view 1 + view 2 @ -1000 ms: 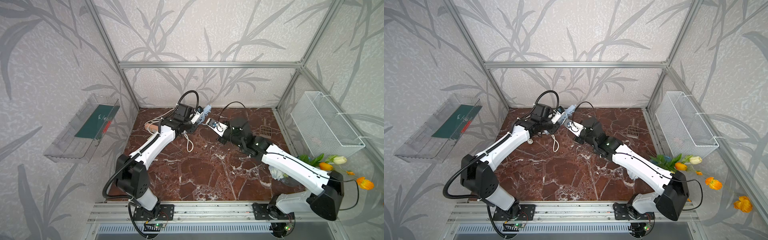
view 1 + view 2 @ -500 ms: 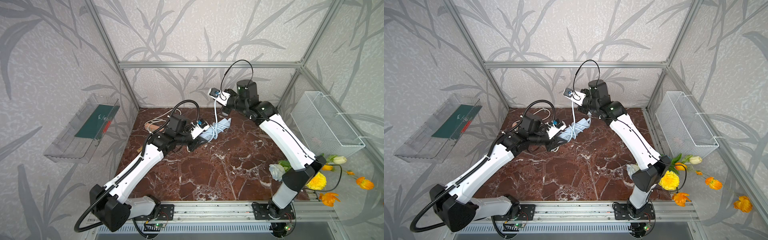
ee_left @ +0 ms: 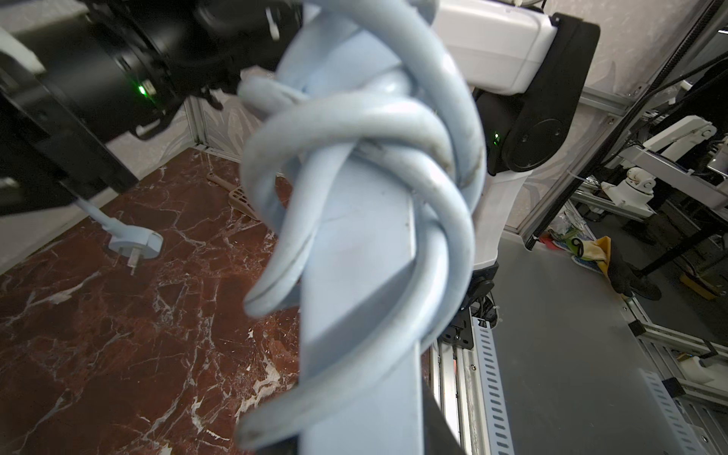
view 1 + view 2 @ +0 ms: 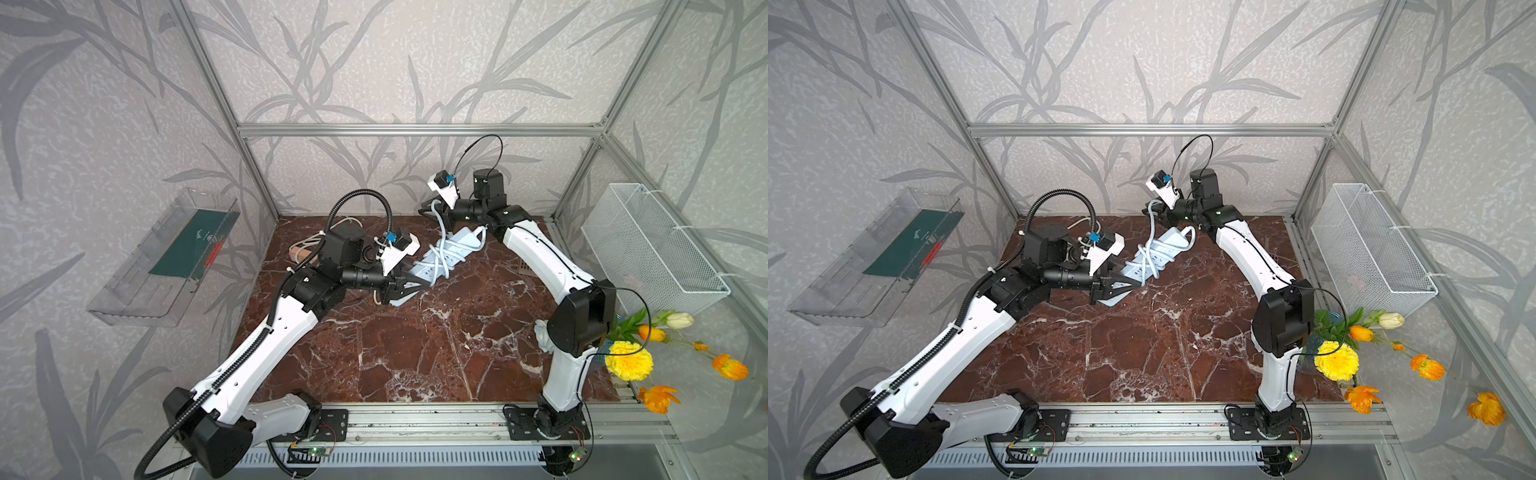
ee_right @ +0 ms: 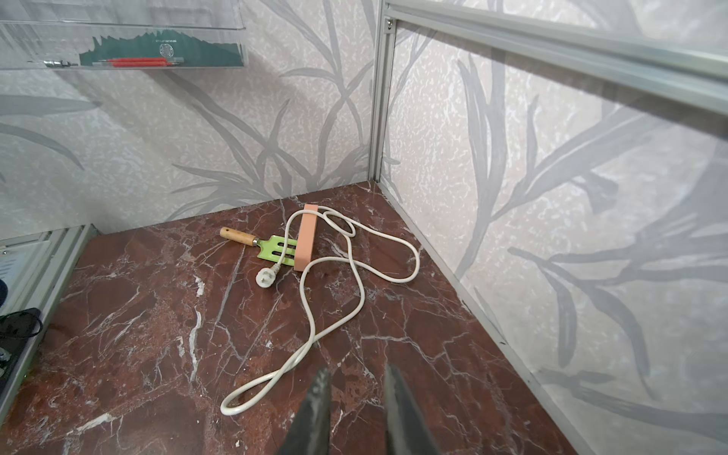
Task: Wrap the cord around the power strip
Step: Wrap the power cord around the power strip.
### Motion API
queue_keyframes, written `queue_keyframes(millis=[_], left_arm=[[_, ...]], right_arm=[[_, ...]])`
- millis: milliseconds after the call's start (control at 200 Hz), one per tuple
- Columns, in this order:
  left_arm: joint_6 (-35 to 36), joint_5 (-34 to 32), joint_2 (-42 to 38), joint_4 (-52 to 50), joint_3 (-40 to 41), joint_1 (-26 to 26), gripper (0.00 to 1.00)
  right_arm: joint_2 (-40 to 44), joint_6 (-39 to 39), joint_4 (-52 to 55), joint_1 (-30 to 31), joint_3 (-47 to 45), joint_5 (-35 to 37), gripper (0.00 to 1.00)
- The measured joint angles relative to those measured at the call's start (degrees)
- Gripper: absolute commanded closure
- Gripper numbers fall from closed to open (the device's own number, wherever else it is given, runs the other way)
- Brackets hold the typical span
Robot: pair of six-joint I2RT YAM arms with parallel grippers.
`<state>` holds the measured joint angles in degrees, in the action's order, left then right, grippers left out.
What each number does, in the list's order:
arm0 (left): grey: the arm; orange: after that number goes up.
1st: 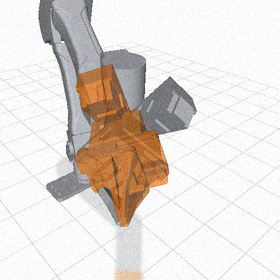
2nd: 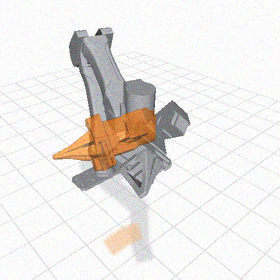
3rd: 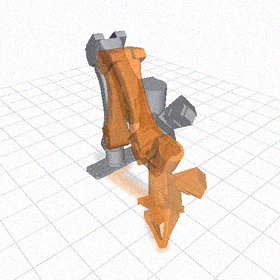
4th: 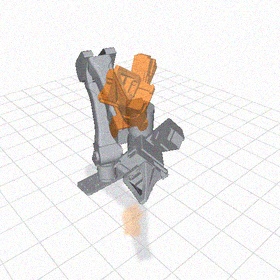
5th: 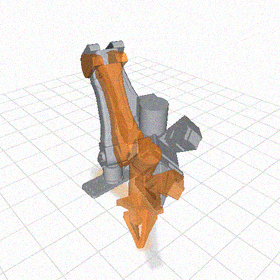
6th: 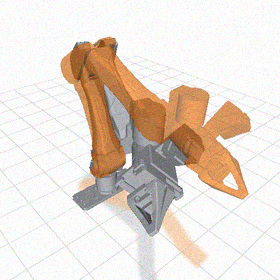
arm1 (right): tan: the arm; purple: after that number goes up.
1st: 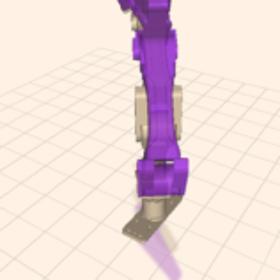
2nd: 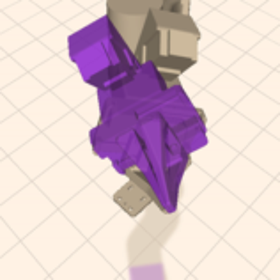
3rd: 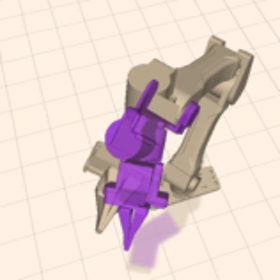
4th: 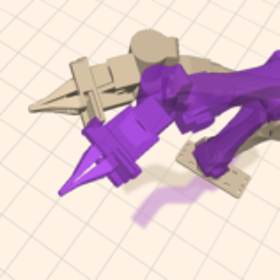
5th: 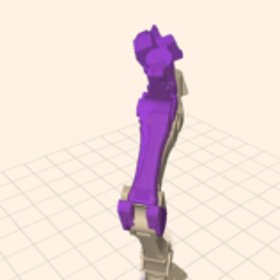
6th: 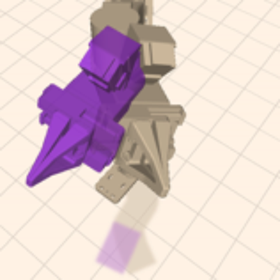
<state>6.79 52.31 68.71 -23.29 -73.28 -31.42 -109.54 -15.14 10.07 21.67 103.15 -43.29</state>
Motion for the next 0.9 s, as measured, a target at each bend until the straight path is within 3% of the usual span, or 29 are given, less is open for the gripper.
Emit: queue_keyframes(millis=[295, 465, 615, 775, 905], left_arm=[[0.28, -1.77, 0.50, 1.09, -3.85, -0.52, 1.00], [0.28, -3.89, 0.50, 2.27, -3.82, -0.48, 1.00], [-2.08, -8.39, 0.44, 7.02, -2.99, 1.70, 1.00], [-8.57, -13.44, 0.68, 13.88, -1.11, 5.25, 1.00], [-11.15, -18.03, 2.01, 16.41, -0.57, 5.40, 1.00]], right_arm=[[0.33, 19.87, -25.90, 1.29, -18.49, 2.38, 0.67], [2.73, 26.47, -34.99, 1.57, -25.42, 5.92, 0.77], [5.55, 29.11, -38.82, 2.10, -30.97, 9.42, 0.93], [8.70, 28.74, -38.29, 5.75, -37.03, 14.93, 0.99], [9.42, 23.32, -29.88, 12.74, -36.89, 20.68, 1.00]])
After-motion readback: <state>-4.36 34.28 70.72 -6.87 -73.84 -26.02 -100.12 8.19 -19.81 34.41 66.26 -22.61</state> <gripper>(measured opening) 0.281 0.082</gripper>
